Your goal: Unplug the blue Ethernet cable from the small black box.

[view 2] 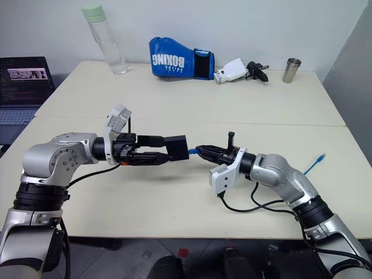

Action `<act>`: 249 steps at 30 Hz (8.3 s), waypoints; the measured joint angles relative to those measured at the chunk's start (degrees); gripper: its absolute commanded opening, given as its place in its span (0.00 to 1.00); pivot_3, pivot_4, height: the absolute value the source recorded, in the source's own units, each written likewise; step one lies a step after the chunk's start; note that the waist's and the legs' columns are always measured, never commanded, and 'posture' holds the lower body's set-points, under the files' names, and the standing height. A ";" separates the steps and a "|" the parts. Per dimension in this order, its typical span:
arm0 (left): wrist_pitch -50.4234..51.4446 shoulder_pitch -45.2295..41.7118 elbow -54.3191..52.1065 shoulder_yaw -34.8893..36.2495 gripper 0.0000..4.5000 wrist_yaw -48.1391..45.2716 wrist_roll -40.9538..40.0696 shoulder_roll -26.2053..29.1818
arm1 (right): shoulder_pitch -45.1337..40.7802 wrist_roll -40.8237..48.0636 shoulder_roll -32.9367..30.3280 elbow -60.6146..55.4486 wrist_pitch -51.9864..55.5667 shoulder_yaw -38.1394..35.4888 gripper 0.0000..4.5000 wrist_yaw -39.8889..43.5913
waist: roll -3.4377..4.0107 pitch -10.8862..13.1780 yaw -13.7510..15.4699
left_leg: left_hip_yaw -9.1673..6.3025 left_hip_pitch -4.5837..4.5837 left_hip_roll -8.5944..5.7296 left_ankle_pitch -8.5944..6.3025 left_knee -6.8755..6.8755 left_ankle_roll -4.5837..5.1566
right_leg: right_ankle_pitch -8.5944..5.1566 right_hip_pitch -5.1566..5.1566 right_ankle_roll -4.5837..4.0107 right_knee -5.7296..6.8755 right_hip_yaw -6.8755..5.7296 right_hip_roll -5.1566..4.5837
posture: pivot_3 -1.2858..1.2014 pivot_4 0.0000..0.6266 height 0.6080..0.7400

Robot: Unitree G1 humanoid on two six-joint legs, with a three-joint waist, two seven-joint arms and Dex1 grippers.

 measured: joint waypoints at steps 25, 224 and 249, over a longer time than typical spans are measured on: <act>-2.98 -0.38 1.33 -2.46 0.17 -1.96 2.15 -1.74 | -0.39 2.32 1.22 -0.47 0.14 -0.04 0.40 5.00 | 0.00 0.00 0.14 | -0.01 0.00 0.00 0.02 0.00 -0.04 | 0.00 0.00 -0.01 0.02 -0.02 -0.01 | 0.52 0.24 1.00; -46.32 -0.40 35.22 7.84 0.66 42.97 25.86 -15.79 | -17.34 43.97 10.07 -9.48 82.85 -4.80 0.93 24.98 | 0.00 0.00 0.57 | -0.82 -0.37 -0.08 -0.09 0.00 0.18 | 0.00 -0.08 -0.04 -0.09 -0.57 -0.18 | 0.52 0.24 1.00; -21.00 19.67 -10.59 12.12 0.86 29.44 15.56 3.04 | 6.60 48.40 -1.66 -23.99 78.31 -20.35 0.93 22.86 | 0.00 0.00 0.44 | -0.94 -0.45 -0.09 -0.06 -0.02 0.13 | -0.03 -0.04 0.00 -0.16 -0.53 -0.22 | 0.52 0.24 1.00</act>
